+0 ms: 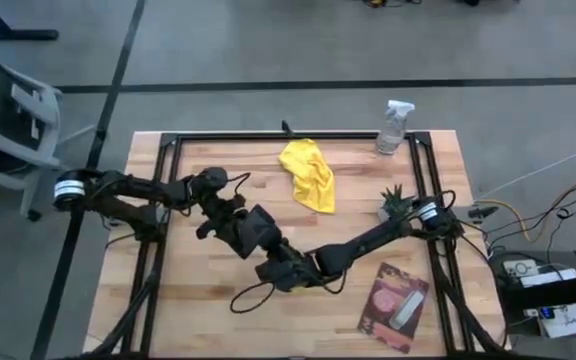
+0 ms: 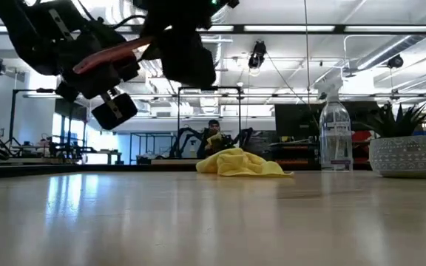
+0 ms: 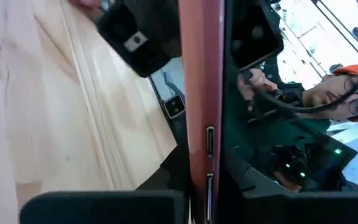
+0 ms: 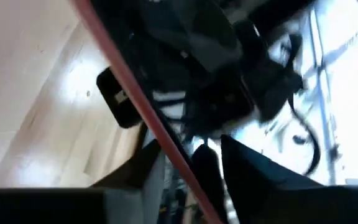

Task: Apply microfiber cloth
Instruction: Spray the pink cellphone using the spray bottle

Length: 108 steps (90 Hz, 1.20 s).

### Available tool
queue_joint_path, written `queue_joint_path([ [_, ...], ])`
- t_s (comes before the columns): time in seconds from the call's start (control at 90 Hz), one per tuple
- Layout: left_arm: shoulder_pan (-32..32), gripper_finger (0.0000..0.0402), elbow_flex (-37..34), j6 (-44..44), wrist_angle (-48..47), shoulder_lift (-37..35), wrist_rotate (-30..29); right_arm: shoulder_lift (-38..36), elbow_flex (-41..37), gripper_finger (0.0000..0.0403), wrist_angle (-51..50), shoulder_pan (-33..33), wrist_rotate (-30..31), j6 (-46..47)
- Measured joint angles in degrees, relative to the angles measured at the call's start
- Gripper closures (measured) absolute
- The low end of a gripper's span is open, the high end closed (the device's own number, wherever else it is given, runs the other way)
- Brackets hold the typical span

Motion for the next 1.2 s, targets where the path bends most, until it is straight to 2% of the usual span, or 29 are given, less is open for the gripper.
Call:
queue_joint_path([
  [0.078,0.3,0.0383,-0.3,0.3,-1.1,-0.4,-0.5,-2.6,0.0,0.0235,-9.4,0.0,-0.5,11.7],
  [0.189,0.7,0.0384,-0.5,0.5,-1.7,-0.6,-4.0,-6.4,0.0,0.0229,-25.6,-0.3,-6.3,31.0],
  [0.356,0.6,0.0383,-0.7,5.5,-0.3,-0.9,-14.0,-10.3,-1.3,0.0241,-45.9,-1.9,-12.9,54.5],
  [0.478,-0.3,0.0383,-0.8,10.2,-1.0,-0.6,-24.1,-12.2,-6.0,0.0254,-50.3,-2.3,-14.1,64.4],
  [0.6,-1.6,0.0383,-0.9,12.0,1.6,-0.6,-31.3,-14.6,-13.7,0.0269,-48.1,-2.5,-15.8,71.1],
  [0.722,-2.7,0.0383,-1.7,12.5,4.3,0.7,-39.0,-16.2,-22.9,0.0283,-38.3,-2.6,-17.5,75.3],
  [0.856,-3.6,0.0383,-3.4,12.0,11.6,3.0,-45.5,-16.8,-33.3,0.0296,-15.6,-3.1,-23.2,75.9],
  [0.967,-3.9,0.0382,-5.8,9.1,19.6,6.5,-46.4,-16.1,-41.7,0.0304,9.2,-3.7,-32.2,75.2],
  [1.022,-4.2,0.0382,-6.7,7.5,25.7,8.8,-46.6,-15.5,-45.2,0.0308,20.6,-4.0,-34.5,74.7],
  [1.111,-4.9,0.0382,-8.0,5.7,35.6,13.4,-47.9,-14.8,-48.8,0.0311,32.6,-4.4,-34.5,72.6],
  [1.2,-5.9,0.0382,-8.4,5.4,43.6,18.4,-50.5,-14.8,-50.3,0.031,38.2,-6.2,-34.4,70.8],
])
